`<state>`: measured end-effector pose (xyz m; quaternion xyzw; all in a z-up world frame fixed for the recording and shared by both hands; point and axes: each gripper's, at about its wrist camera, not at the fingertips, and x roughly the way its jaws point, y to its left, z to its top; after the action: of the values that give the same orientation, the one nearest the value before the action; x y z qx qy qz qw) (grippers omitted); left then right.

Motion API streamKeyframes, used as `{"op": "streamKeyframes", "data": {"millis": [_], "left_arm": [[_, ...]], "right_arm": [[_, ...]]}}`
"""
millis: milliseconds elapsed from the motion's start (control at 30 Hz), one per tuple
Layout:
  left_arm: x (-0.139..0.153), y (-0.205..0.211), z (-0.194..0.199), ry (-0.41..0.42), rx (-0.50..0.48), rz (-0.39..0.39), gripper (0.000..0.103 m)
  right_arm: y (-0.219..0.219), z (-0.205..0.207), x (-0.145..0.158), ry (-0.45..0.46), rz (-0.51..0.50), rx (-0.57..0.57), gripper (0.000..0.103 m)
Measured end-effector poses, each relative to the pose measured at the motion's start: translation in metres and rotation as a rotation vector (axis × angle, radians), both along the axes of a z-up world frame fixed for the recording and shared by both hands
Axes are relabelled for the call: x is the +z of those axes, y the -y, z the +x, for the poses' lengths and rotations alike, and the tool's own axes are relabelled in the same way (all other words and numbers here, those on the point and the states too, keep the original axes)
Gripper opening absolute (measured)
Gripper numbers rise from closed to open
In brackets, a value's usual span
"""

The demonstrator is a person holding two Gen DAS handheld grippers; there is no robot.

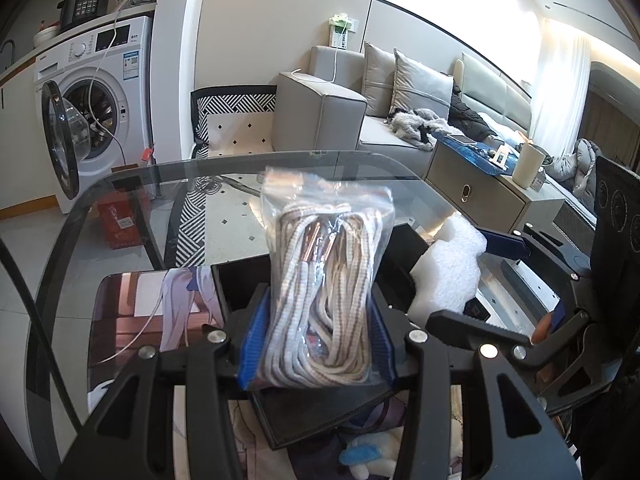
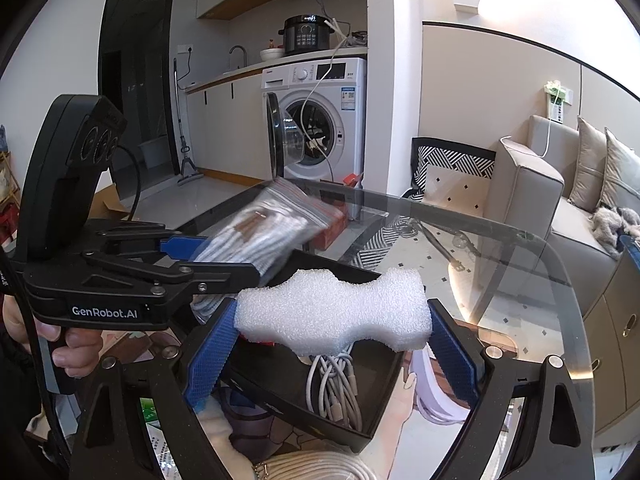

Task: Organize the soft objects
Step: 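Open the right tool over the box to drop the foam block while the left tool releases the rope bag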

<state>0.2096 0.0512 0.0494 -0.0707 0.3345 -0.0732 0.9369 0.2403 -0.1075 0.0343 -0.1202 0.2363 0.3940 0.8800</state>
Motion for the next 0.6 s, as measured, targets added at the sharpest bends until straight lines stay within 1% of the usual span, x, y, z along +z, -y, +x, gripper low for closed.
{"op": "streamKeyframes", "data": {"millis": [367, 400, 433, 467, 500, 533, 567, 600], "left_arm": [[-0.012, -0.004, 0.005, -0.009, 0.010, -0.016, 0.045], [-0.012, -0.006, 0.004, -0.009, 0.015, -0.017, 0.045], [-0.011, -0.007, 0.003, -0.012, 0.020, -0.017, 0.045], [-0.011, -0.008, 0.002, -0.016, 0.023, -0.016, 0.046], [-0.011, -0.009, 0.001, -0.022, 0.025, -0.013, 0.048], [-0.010, -0.010, -0.001, -0.018, 0.021, -0.017, 0.050], [-0.009, -0.011, -0.003, -0.014, 0.019, -0.021, 0.056], [-0.007, -0.011, -0.007, -0.005, 0.015, -0.027, 0.060]], "right_arm": [[-0.011, 0.011, -0.011, 0.000, -0.042, 0.021, 0.092], [-0.012, 0.012, -0.012, 0.001, -0.047, 0.024, 0.092], [-0.013, 0.011, -0.013, 0.011, -0.050, 0.023, 0.095], [-0.013, 0.011, -0.012, 0.021, -0.050, 0.021, 0.100], [-0.012, 0.009, -0.012, 0.034, -0.047, 0.015, 0.102], [-0.010, 0.009, -0.012, 0.038, -0.042, 0.016, 0.102], [-0.008, 0.007, -0.011, 0.035, -0.039, 0.018, 0.102], [-0.006, 0.007, -0.011, 0.035, -0.038, 0.013, 0.102]]}}
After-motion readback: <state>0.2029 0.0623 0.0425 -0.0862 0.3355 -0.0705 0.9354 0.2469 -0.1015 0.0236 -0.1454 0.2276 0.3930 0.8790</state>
